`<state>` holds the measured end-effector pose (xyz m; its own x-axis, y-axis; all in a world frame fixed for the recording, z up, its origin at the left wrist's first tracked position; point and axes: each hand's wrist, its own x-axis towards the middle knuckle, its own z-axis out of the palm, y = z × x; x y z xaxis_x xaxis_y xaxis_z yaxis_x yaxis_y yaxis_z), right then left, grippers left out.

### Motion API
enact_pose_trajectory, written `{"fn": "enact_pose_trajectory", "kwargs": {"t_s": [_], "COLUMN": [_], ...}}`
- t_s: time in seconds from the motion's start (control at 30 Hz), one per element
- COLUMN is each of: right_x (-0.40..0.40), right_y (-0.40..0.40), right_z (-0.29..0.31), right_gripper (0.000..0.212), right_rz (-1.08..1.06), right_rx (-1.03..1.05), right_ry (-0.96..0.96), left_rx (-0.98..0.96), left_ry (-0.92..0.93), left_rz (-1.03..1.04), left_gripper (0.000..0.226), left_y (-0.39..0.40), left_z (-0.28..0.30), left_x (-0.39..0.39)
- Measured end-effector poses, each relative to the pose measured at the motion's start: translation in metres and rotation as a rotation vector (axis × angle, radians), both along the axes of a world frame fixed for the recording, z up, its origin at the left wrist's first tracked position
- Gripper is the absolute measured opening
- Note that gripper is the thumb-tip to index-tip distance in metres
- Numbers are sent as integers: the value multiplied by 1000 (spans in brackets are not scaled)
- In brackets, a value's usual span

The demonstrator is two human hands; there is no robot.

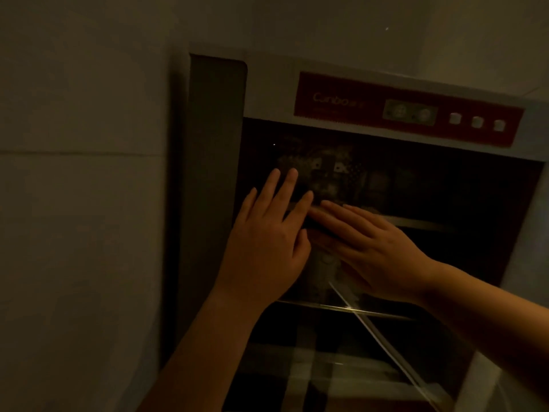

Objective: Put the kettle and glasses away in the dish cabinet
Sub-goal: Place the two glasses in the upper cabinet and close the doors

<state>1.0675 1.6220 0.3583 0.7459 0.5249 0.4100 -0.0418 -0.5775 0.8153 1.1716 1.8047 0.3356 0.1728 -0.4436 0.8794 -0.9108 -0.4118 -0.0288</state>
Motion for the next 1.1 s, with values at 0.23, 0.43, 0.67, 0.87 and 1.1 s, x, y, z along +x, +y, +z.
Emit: {"fn": "enact_pose_trajectory", "kwargs": {"t_s": [0.23,0.43,0.67,0.87,1.1], "right_x": [4,11,-10,-67,-140], "right_y": [-38,-53,-59,-69,-55], "right_z": [-20,-36,-73,-119,-182], "right_gripper": [60,58,62,56,74], "right_rz": [-56,13,13,-166,-369], "right_rx": [6,55,131,207,487], "right_ry": [-12,-33,17,175,309], "left_rx": [98,-4,55,224,401], "left_ry": [38,4,69,159,449], "left_rz": [54,67,92,93,-23], "left_gripper": [61,63,66,71,69], "left_y": [-37,-55,-67,-70,-68], "left_z": [-22,-37,-80,-128,-180], "left_x": [19,24,-1,-32,-104]}}
